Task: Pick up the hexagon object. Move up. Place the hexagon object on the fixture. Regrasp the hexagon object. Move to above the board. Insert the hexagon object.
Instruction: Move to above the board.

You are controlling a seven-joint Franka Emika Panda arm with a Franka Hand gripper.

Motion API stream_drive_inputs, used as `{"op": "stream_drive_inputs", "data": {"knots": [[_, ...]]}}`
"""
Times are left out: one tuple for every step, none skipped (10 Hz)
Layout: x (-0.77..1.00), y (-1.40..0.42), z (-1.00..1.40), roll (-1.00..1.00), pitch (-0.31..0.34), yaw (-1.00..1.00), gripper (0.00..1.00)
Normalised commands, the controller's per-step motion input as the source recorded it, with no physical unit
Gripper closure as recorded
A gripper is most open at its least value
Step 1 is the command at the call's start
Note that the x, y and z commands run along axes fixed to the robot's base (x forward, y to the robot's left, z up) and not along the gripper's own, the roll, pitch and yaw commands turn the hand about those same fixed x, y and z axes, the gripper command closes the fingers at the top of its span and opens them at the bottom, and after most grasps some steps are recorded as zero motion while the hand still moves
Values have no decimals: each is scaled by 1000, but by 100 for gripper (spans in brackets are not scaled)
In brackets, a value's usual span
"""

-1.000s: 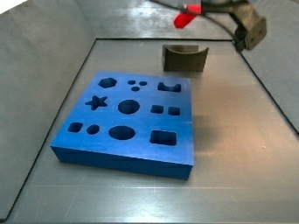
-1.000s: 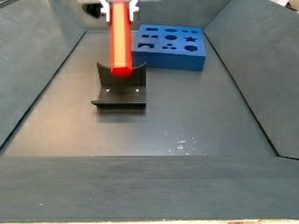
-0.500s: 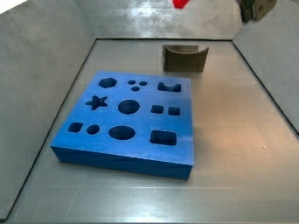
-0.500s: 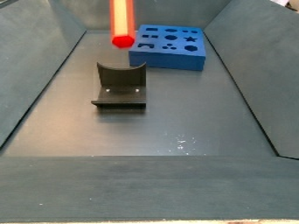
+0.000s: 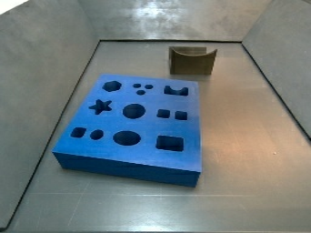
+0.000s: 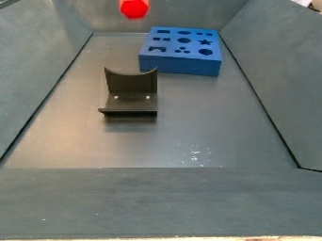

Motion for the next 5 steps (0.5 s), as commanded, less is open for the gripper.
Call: {"op": "stream_drive_inputs", "data": {"knots": [[-19,-8,652,-41,56,56,100],[0,-12,437,-42,68,51,100],[9,-15,277,-45,78,50,100],[-447,-1000,-23,-1000,-15,-44,100],[-444,-1000,-40,-1000,-17,-43,100]]}}
